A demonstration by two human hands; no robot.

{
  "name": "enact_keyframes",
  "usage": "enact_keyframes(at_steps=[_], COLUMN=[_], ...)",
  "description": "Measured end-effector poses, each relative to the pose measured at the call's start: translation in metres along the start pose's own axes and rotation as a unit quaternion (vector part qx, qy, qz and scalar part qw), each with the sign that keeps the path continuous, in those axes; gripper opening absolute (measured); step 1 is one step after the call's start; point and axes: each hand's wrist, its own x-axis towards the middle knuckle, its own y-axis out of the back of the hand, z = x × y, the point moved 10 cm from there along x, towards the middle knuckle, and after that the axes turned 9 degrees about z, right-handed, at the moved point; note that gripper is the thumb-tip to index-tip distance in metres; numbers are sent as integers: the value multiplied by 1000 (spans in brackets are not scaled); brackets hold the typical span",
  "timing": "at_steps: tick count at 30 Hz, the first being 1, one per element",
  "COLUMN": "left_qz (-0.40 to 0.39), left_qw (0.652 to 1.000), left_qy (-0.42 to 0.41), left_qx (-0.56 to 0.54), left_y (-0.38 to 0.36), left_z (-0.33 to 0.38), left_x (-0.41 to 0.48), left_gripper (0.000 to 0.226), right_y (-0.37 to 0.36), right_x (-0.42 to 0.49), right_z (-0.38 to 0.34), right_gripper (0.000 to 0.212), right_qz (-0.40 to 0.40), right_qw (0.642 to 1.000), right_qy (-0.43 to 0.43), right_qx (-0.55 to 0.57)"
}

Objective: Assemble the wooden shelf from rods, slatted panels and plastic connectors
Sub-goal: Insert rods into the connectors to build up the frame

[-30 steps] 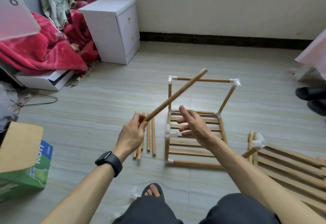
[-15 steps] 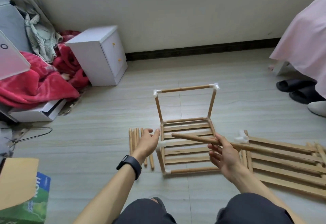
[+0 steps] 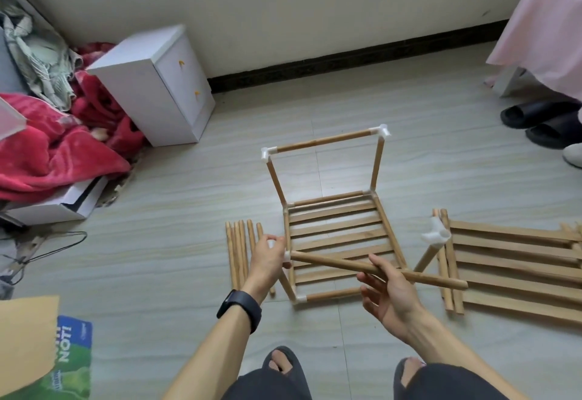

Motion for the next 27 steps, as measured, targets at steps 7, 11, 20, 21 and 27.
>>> enact_keyframes(at_steps=[7,11,20,21,27], left_qz=[-17,-10,32,42,103], left_qw=[999,999,998,997,992], left_qy=[-1,-3,-12,-10,-12], left_qx=[-27,-31,-58,-63,-69], left_y=[2,6,12,13,18], left_z=[-15,-17,-16,-18,-13], left_x=[-3,-8,-12,-13,-20], left_gripper=[22,21,13,14,13], right_y=[-2,-8,-31,-34,-39], right_x=[11,15,20,23,28], right_z=[1,4,-21,-20,-5], right_gripper=[26,28,28,30,18], right_qz=[8,11,5,7,26], right_qw=[1000,1000,992,992,999], right_qy=[-7,-7,71,61,23], right_qx=[-13,-24,-109,-110,-30])
